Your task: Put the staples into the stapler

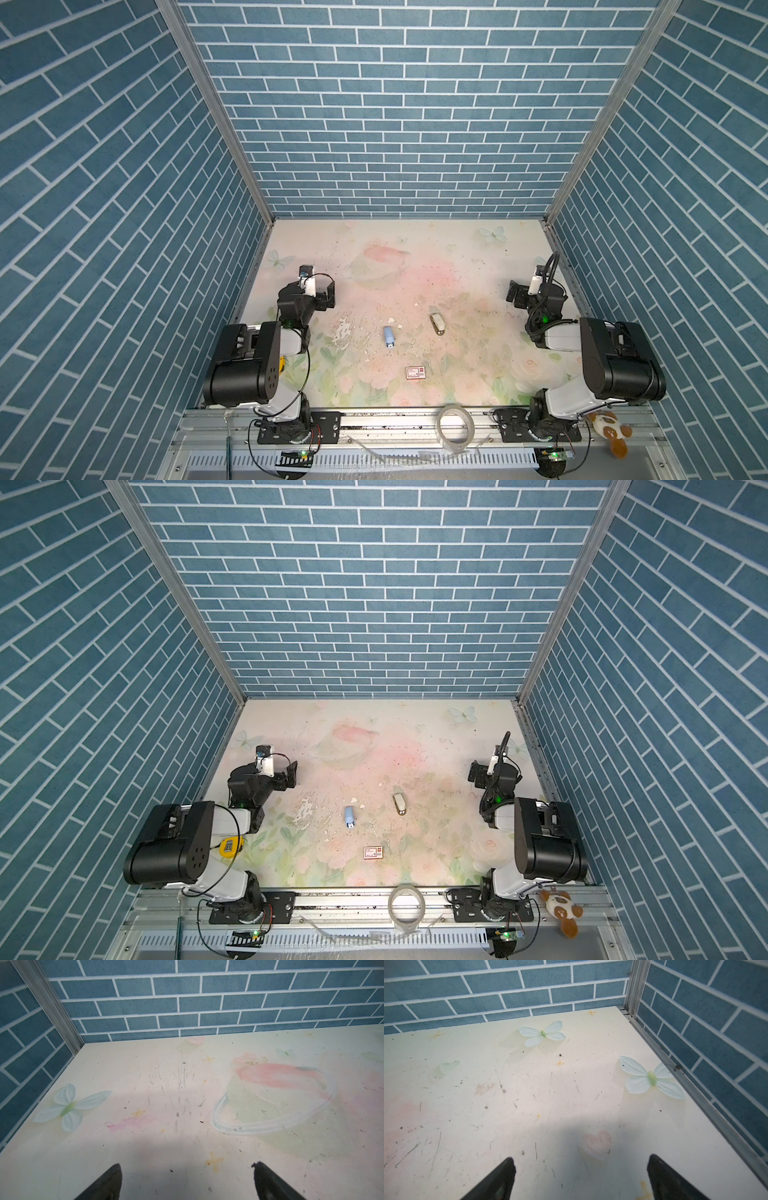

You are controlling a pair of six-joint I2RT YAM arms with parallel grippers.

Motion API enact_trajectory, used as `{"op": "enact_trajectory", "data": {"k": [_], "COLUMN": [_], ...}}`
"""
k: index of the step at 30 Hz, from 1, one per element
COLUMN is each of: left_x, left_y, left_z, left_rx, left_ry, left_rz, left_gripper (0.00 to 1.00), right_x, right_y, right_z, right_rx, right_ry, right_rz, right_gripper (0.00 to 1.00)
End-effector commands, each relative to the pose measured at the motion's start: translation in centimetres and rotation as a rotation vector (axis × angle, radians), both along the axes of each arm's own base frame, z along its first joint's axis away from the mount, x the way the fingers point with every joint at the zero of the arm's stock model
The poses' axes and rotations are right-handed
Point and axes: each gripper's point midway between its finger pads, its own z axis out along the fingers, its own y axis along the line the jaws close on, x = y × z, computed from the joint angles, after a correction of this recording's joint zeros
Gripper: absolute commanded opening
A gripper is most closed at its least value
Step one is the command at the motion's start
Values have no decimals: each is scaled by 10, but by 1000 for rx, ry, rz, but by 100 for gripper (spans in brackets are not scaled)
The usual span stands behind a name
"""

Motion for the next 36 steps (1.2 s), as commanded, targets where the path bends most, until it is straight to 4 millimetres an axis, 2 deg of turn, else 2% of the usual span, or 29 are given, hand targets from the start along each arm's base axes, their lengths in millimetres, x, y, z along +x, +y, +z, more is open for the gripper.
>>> {"op": "enact_trajectory", "data": {"k": [1,3,5,9,12,15,19,22,24,26,31,36], "left_x": [4,3,3,1,-6,-25,-65,-102,-130,-149,-201,-228], "left_y": [-5,-7,-12,-21,-37,-59,-94,-126,-149,-166,-204,-234], "left_z": [4,7,16,52,78,96,108,108,103,97,69,42], "left_rx": [5,1,8,10,29,36,92,219,283,304,435,510], "left_ry": [-4,-15,-11,28,91,226,371,453,511,549,605,581], "left_rz": [-26,-40,-71,-130,-231,-382,-596,-779,-901,-971,-1172,-1276], "left_gripper": [99,100,100,100,100,100,99,100,100,100,100,100], "right_x": [5,5,2,3,-7,-21,-42,-63,-79,-95,-129,-157], "right_y": [1,0,-10,-17,-26,-3,37,71,94,111,144,156], "right_z": [7,9,18,44,72,87,81,75,67,61,60,54], "right_rx": [-35,-37,-33,-29,102,245,439,605,717,794,949,986], "right_ry": [-18,-28,-12,53,62,188,291,377,431,477,529,557], "right_rz": [24,15,-52,-98,-221,-161,-24,90,163,225,360,413], "right_gripper": [99,99,99,99,99,99,99,98,93,84,80,78]}}
